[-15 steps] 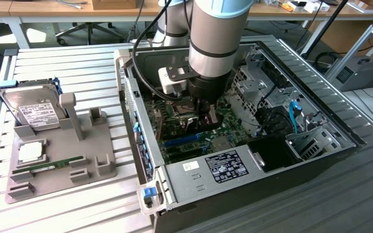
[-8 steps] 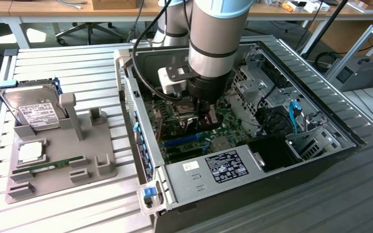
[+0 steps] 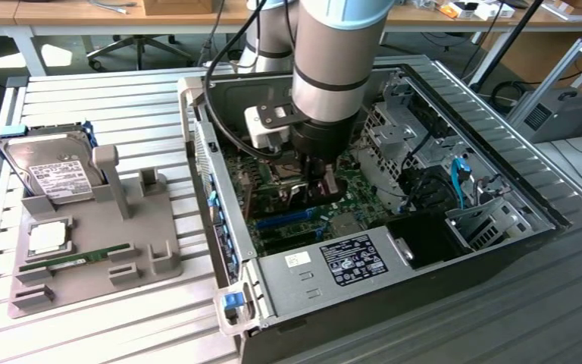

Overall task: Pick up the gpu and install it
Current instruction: 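Insert the gpu into the slot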

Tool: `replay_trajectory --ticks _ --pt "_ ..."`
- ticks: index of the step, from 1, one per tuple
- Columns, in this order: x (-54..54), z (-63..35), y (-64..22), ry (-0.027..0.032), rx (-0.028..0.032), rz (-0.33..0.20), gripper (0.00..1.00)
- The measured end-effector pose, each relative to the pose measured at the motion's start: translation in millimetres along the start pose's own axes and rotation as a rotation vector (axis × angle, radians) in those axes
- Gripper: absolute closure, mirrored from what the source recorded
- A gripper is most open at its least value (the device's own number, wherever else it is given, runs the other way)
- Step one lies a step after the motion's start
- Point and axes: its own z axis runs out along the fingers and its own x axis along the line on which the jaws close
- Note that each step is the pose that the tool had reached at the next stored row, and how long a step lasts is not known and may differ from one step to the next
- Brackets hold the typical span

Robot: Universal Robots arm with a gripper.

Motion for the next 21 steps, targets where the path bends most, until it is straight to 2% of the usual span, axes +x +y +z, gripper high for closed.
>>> replay_trajectory --ticks 12,21 --pt "3.2 -0.6 4.8 -0.0001 0.0000 0.000 0.73" --pt "4.4 2.8 7.9 -0.0004 0.0002 0.000 0.73"
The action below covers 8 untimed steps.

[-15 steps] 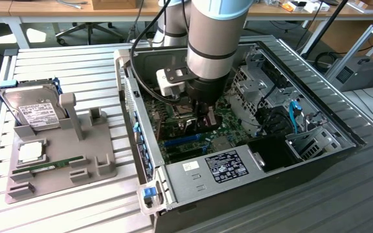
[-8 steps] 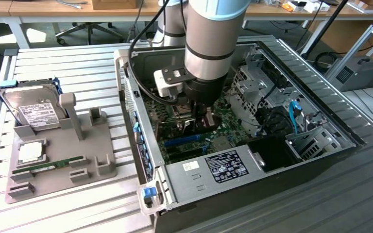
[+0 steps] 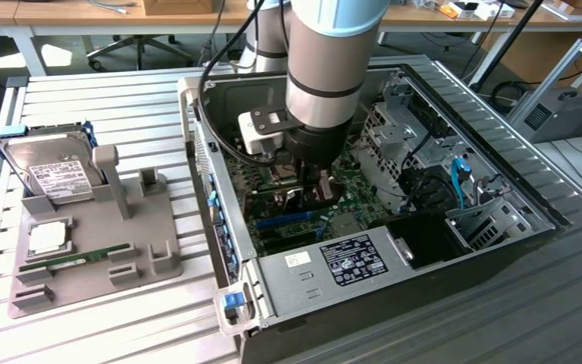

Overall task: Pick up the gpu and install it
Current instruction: 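Insert the gpu into the slot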

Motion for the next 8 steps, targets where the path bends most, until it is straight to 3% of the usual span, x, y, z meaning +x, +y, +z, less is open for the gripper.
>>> replay_trajectory --ticks 8 --pt "0.2 1.6 1.7 0.0003 0.0000 0.001 0.73"
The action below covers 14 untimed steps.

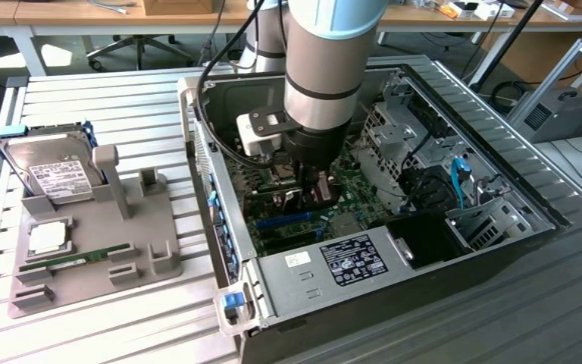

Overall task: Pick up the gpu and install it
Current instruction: 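Insert the gpu into the slot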

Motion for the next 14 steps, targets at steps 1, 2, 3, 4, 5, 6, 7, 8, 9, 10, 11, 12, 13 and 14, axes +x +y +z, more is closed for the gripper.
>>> replay_trajectory --ticks 1,2,3,4,5,6,7,8,9,10,11,12,13,14 --pt "0.0 0.1 0.8 0.0003 -0.0001 0.000 0.73" --pt "0.1 0.3 1.8 0.0008 -0.0002 0.000 0.73" --pt "0.2 0.8 2.5 0.0025 -0.0001 0.000 0.73" --pt "0.2 1.2 2.8 0.0065 0.0000 -0.001 0.73" --pt "0.2 1.6 2.9 0.0136 0.0003 -0.002 0.73" --pt "0.2 2.0 2.9 0.0215 0.0006 -0.003 0.73" --pt "0.2 2.4 2.9 0.0295 0.0010 -0.004 0.73" --pt "-0.1 2.4 3.0 0.0297 0.0009 -0.004 0.73" --pt "-0.2 2.4 3.0 0.0298 0.0010 -0.004 0.73" --pt "-0.2 2.4 3.0 0.0297 0.0010 -0.004 0.73" --pt "-0.2 2.4 3.0 0.0296 0.0010 -0.004 0.73" --pt "-0.2 2.4 3.0 0.0234 0.0008 -0.003 0.73" --pt "-0.2 2.4 3.0 0.0173 0.0005 -0.002 0.73" --pt "-0.2 2.3 3.1 0.0141 0.0003 -0.002 0.73"
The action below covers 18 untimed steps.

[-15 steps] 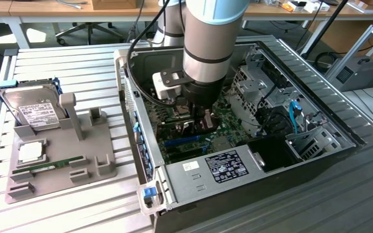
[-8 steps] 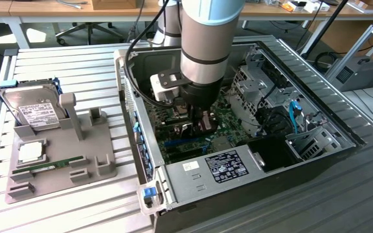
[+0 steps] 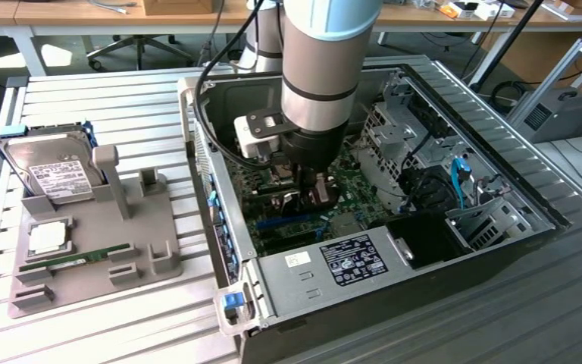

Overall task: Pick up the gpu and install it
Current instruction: 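Insert the gpu into the slot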

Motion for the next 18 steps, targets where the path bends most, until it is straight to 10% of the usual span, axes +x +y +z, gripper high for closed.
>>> replay_trajectory --ticks 18 --pt "-1.1 0.4 5.0 -0.0050 -0.0001 0.003 0.73"
